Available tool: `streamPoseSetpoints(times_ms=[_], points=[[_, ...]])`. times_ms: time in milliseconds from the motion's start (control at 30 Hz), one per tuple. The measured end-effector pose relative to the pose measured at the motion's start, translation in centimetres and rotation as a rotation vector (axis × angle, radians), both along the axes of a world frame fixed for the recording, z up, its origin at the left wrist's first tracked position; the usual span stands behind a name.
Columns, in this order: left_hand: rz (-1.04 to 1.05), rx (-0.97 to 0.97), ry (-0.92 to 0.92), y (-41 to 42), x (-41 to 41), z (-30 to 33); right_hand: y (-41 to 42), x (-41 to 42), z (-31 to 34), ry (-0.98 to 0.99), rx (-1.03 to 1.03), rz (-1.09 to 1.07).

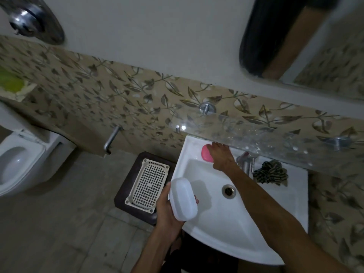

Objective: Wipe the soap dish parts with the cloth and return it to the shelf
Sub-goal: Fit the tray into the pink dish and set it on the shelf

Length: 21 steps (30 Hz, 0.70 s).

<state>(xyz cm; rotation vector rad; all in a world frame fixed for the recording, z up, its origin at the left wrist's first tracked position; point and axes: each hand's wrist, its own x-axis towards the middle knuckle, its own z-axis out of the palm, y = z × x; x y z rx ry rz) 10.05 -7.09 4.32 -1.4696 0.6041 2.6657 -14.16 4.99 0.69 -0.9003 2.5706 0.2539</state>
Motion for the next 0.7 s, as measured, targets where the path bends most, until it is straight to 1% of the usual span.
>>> streamPoseSetpoints(times_ms=[67, 100, 167, 200, 267, 300, 367, 400, 433, 500, 600, 700], points=[[-0.004, -0.005, -0.006, -0.1, 0.0, -0.1, -0.1, 0.0, 0.5, -0.042, -0.100, -0.057], [-0.005, -0.004, -0.009, -0.2, 0.0, -0.1, -0.1, 0.1, 0.8, -0.081, -0.202, -0.136], [-0.002, 0.000, 0.006, -0.4, 0.2, -0.4, -0.2, 1.1, 1.4, -0.198, -0.472, -0.411], [-0.002, 0.002, 0.017, -0.5, 0.2, -0.6, -0.3, 1.9, 1.6, -0.295, -0.628, -0.608], [-0.011, 0.000, 0.026, -0.6, 0.0, -0.6, -0.1, 3.9, 2.2, -0.568, -0.894, -0.998], [-0.014, -0.002, 0.028, -0.6, -0.1, -0.6, 0.2, 5.0, 2.5, -0.704, -0.998, -1.133], [-0.012, 0.003, 0.033, -0.6, -0.6, -0.5, 1.2, 7.6, 2.9, -0.918, -1.157, -1.273], [-0.013, 0.009, 0.037, -0.6, -0.8, -0.4, 1.8, 8.9, 3.2, -0.964, -1.207, -1.289], [-0.020, 0.013, 0.047, -0.5, -1.1, -0.2, 2.2, 10.2, 3.4, -0.967, -1.237, -1.281], [-0.048, 0.018, 0.085, -0.2, -1.5, 0.2, 2.6, 12.8, 3.9, -0.893, -1.258, -1.228], [-0.117, 0.030, 0.152, 0.7, -2.0, 1.0, 2.3, 15.7, 4.8, -0.671, -1.200, -1.126], [-0.174, 0.006, 0.151, 1.6, -2.1, 1.3, 2.2, 17.9, 5.6, -0.469, -1.215, -1.010]])
